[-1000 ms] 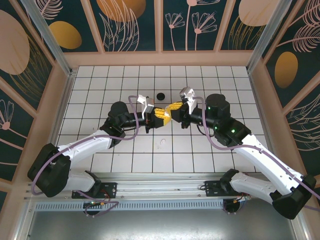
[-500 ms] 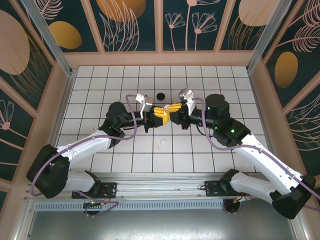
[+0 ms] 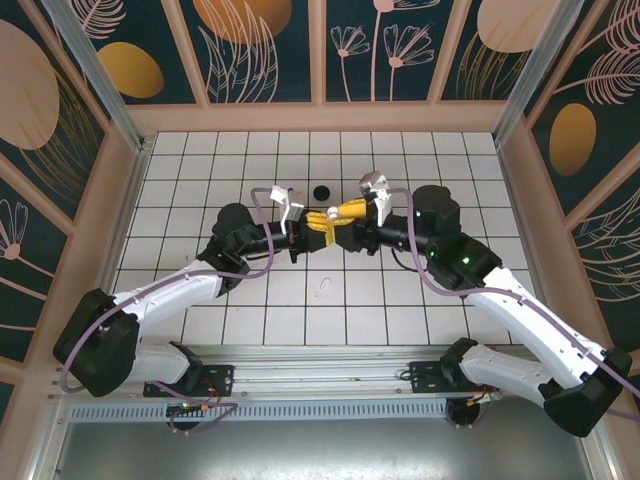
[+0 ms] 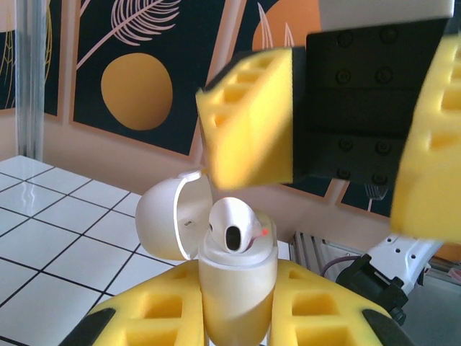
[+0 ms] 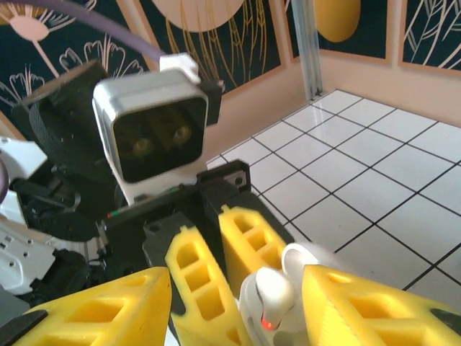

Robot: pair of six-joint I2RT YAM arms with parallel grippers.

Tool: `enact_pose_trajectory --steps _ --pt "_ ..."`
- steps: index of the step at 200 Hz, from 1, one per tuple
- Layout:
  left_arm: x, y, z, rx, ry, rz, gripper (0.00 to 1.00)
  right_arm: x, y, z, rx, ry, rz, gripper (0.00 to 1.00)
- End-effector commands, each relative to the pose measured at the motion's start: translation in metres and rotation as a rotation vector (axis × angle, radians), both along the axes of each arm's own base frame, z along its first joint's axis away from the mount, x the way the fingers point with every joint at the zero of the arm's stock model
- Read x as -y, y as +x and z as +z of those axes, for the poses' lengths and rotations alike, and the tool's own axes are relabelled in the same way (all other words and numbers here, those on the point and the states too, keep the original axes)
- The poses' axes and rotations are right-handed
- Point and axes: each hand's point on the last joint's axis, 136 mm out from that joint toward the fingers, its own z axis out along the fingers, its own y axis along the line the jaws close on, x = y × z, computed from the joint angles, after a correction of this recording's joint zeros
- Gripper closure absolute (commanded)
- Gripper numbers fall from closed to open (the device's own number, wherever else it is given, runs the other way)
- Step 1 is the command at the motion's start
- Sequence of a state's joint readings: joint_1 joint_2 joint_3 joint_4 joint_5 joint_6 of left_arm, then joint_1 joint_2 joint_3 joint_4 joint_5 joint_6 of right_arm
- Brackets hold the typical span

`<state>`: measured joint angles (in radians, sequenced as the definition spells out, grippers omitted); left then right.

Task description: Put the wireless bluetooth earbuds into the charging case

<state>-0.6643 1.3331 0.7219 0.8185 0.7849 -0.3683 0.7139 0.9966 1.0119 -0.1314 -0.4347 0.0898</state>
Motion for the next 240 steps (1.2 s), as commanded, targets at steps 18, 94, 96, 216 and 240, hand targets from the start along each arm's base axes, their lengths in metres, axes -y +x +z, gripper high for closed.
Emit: enact_pose_trajectory --steps 18,94,96,216,240 --pt "-0.002 -0.003 0.017 0.075 -0.024 0.012 1.00 0.012 0.011 0.040 0.021 0.082 -0.101 0.48" --pt "-0.020 0.018 -0.007 0.073 0.082 0.219 1.00 0.038 0.035 0.043 -0.056 0.140 -0.324 0.47" --pt "-0.021 0.019 -0.008 0.074 0.086 0.228 1.00 0.039 0.036 0.041 -0.062 0.140 -0.334 0.47" --pt "-0.090 0.029 -0.051 0.048 0.191 0.602 1.00 0.063 0.069 -0.179 -0.844 0.113 -0.571 0.60" --pt "-0.094 0.027 -0.053 0.047 0.200 0.610 1.00 0.047 0.060 -0.213 -0.915 0.056 -0.565 0.60"
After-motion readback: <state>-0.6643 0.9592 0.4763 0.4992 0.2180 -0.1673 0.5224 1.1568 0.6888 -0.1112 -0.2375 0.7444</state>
